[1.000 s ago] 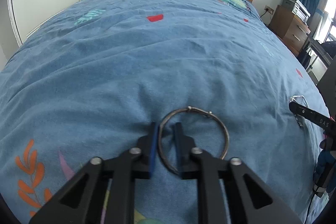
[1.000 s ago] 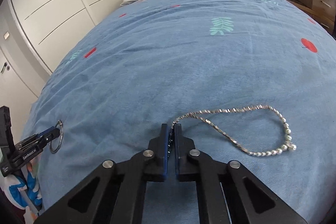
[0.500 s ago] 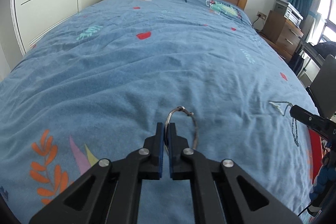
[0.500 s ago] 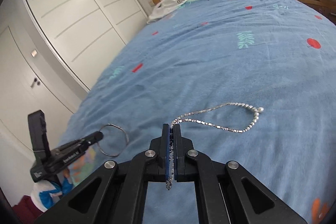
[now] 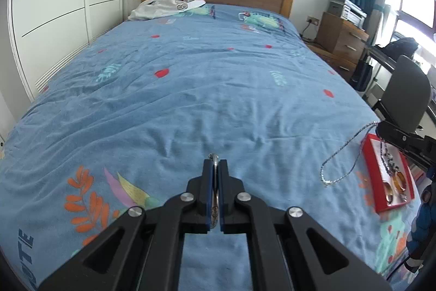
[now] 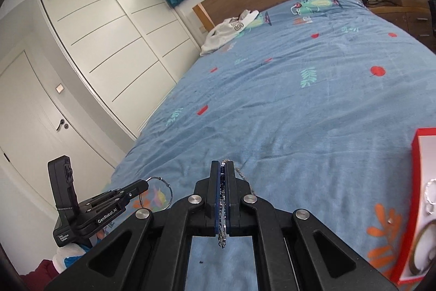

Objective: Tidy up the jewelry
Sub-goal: 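Carry the bangle and necklace with both tools over the red box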

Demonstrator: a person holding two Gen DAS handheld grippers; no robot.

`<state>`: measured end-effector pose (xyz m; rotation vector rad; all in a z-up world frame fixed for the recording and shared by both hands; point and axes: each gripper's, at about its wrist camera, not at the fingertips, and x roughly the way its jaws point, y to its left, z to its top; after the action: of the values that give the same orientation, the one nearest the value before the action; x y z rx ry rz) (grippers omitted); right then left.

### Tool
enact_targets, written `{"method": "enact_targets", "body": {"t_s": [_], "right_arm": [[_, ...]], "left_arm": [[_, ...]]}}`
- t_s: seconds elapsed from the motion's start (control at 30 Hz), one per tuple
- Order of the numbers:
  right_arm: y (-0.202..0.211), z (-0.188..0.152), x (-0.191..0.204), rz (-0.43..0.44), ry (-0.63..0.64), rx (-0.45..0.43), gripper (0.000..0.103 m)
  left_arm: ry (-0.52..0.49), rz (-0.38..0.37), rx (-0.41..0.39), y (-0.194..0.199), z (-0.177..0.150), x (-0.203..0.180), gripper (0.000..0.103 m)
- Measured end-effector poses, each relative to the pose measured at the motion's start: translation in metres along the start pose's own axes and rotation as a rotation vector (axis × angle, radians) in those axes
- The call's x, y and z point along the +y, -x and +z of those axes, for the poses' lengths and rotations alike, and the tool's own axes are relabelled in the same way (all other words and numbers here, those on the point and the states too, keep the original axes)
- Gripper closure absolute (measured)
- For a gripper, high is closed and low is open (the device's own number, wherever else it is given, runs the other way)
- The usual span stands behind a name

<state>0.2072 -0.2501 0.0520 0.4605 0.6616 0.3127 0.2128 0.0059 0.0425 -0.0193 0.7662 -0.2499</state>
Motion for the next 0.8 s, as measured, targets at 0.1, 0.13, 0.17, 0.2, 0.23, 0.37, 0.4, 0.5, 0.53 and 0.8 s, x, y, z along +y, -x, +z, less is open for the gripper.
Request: {"method": "enact_targets", "body": {"t_s": [0.1,0.13,0.17,0.2,0.23,0.37,0.4,0.5,0.53,0.8], "right_arm": [[0.028,-0.002,0.003,-0.010,0.003,-0.034,0.100],[0.037,-0.002,0.001,-0.014,0.003,-0.046,0.100],[0.048,-0.001,0.001,-0.019,0.003,-0.060,0.100],[0.058,0.000,-0.001,-0.026,0.003,-0.074,0.100],[0.067,0.000,-0.002,-0.031,0.003,-0.086,0.100],[0.110,0.005,-0.019,-0.069,-0.004,-0.143,0.100],[0.118,0.005,-0.024,-0.077,-0.006,-0.151,0.100],[0.145,0.008,-0.047,-0.116,-0.013,-0.180,0.100],[0.155,0.009,-0.056,-0.131,-0.019,-0.188,0.100],[0.198,0.007,-0.134,-0.244,-0.054,-0.192,0.100]], "left_arm": [[-0.026,-0.022,-0.013,0.020,-0.002,-0.020,0.100],[-0.033,-0.028,-0.016,0.023,-0.002,-0.025,0.100],[-0.041,-0.039,-0.019,0.028,-0.002,-0.033,0.100],[-0.047,-0.051,-0.022,0.032,-0.002,-0.040,0.100],[-0.053,-0.062,-0.024,0.035,-0.001,-0.048,0.100],[-0.096,-0.114,-0.032,0.042,0.004,-0.092,0.100],[-0.106,-0.128,-0.034,0.043,0.005,-0.104,0.100],[-0.138,-0.182,-0.029,0.040,0.009,-0.145,0.100],[-0.145,-0.196,-0.025,0.038,0.010,-0.157,0.100],[-0.229,-0.339,0.041,-0.002,0.009,-0.271,0.100]]}}
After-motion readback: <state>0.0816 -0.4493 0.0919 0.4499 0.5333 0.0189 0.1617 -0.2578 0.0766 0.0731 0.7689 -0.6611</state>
